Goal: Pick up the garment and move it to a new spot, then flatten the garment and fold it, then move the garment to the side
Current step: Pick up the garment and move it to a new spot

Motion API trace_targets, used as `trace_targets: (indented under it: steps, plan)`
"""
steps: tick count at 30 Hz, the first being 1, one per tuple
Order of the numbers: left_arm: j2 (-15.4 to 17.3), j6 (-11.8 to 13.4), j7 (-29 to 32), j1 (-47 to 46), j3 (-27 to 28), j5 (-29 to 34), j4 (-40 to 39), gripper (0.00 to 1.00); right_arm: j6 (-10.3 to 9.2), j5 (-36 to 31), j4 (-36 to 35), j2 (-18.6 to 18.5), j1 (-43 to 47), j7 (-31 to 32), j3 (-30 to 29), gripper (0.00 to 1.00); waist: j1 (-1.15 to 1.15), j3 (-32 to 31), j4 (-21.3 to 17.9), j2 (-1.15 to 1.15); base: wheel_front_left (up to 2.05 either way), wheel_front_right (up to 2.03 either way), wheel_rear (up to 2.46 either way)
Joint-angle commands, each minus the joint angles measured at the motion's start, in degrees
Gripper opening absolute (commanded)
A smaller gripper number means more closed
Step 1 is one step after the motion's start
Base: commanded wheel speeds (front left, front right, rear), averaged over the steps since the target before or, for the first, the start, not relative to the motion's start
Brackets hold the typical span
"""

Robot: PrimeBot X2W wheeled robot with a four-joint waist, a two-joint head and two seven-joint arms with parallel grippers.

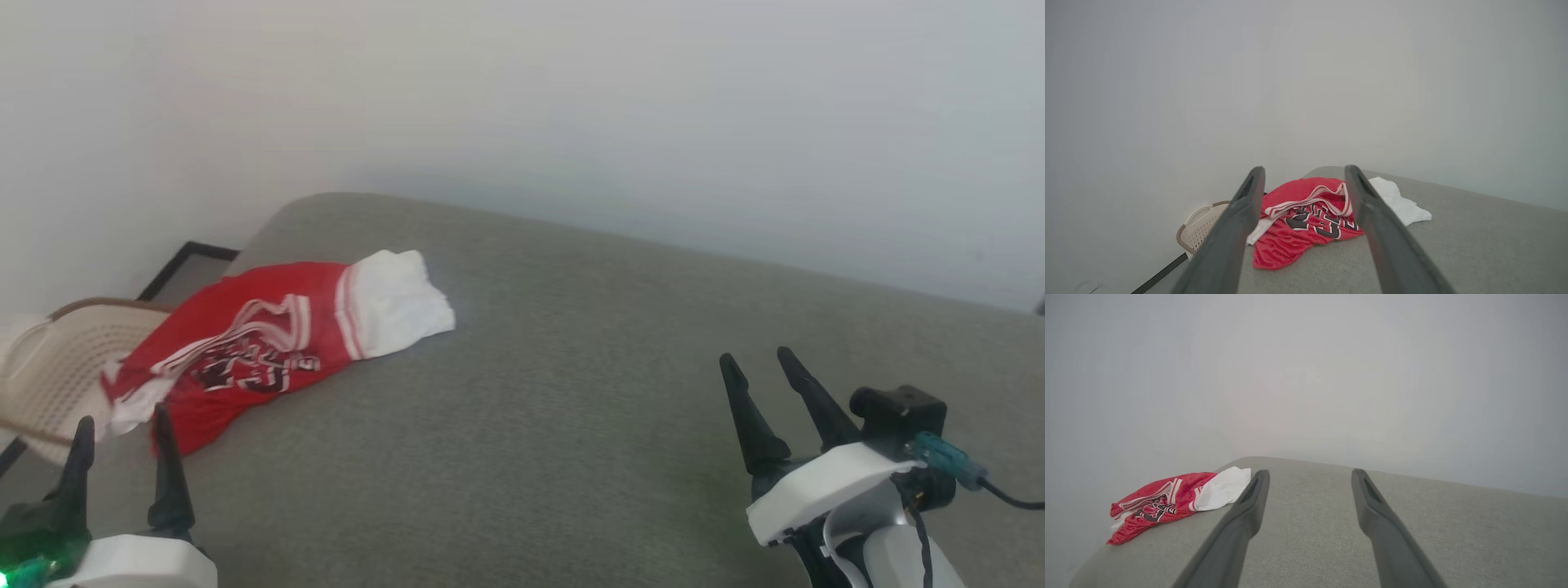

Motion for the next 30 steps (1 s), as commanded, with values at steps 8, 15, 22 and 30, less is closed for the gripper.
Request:
trace_targets:
  steps: [8, 15, 22, 30]
  plan:
    - [0.51, 0.74, 0.60, 1.76, 0.49, -0.72, -1.58, 1.00, -0.01, 0.32, 1.10, -0.13, -0.55, -0.70, 0.95, 1.00, 0.00, -0.40, 4.26, 0.00, 0.00, 0.00, 0.00]
    - [1.55, -0.51, 1.41, 0.40, 0.60, -1.87, -1.12, 1.00, 0.00, 0.24, 0.64, -0.89, -0.63, -0.10, 0.87, 1.00, 0.00, 0.55, 3.75, 0.00, 0.00, 0.00, 0.00]
    - [2.69, -1.39, 2.46, -3.52, 0.03, -2.67, 0.14, 1.00, -0.01, -0.41, -0.96, -2.08, -0.78, 1.06, 0.02, 1.00, 0.00, 3.25, 1.76, 0.00, 0.00, 0.00, 0.00]
    - [4.55, -2.87, 3.22, -11.23, 0.16, -4.08, 4.02, 1.00, -0.01, -1.07, -4.53, -4.41, -2.54, 3.06, -0.98, 1.00, 0.00, 9.55, -1.37, 0.00, 0.00, 0.00, 0.00]
